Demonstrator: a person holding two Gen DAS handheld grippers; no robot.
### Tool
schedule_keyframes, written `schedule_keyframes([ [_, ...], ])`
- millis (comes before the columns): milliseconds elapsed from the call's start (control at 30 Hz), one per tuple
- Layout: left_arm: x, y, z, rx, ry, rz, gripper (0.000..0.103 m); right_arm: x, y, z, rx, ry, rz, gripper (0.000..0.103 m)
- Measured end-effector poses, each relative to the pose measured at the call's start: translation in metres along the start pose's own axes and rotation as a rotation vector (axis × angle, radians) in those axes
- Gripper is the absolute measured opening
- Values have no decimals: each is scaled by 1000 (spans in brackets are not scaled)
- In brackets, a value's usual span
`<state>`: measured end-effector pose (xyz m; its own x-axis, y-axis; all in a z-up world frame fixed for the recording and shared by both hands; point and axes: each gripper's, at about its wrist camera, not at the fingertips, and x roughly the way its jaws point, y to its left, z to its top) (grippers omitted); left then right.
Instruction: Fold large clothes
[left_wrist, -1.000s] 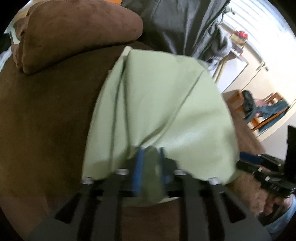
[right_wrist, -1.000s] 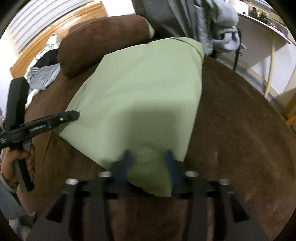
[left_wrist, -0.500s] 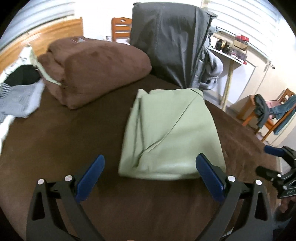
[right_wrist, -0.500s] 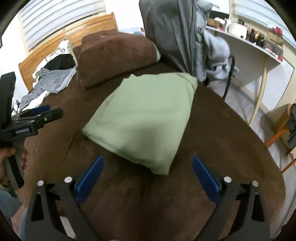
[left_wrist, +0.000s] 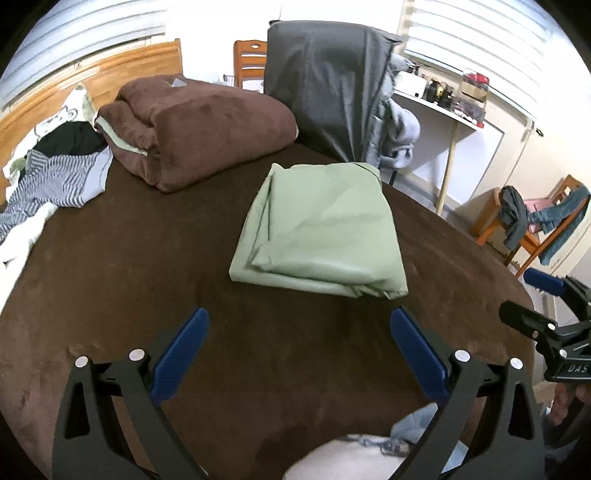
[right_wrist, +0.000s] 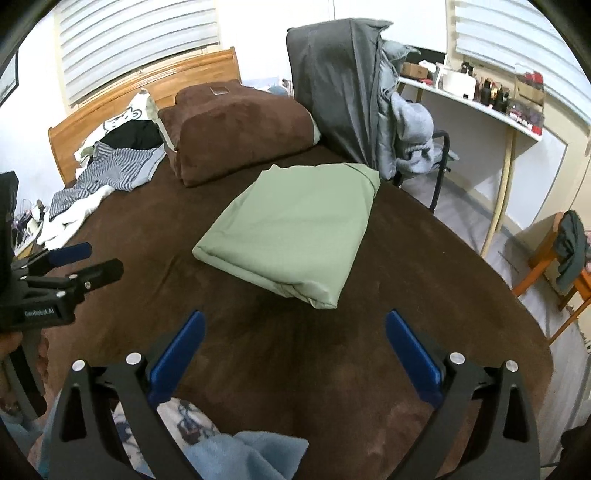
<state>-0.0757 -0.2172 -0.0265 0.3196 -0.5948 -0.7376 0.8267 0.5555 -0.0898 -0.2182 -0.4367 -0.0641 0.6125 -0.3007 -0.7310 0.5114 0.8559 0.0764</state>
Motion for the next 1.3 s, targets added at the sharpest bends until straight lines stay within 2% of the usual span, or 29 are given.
schedule_keyframes([
  [133,-17,-18,-7,30,-29,32,96,-17,6,-13,-28,-23,-14,97],
  [333,-36,-36,-17,9,-48,22,96,-31,12,-24,-41,-37,-11,97],
  [500,-37,-46,-24,9,-37,23,96,-36,15,-26,-48,-41,-14,97],
  [1300,-36,-47,-31,-22,-19,36,96,-38,22,-27,-75,-22,-14,97],
])
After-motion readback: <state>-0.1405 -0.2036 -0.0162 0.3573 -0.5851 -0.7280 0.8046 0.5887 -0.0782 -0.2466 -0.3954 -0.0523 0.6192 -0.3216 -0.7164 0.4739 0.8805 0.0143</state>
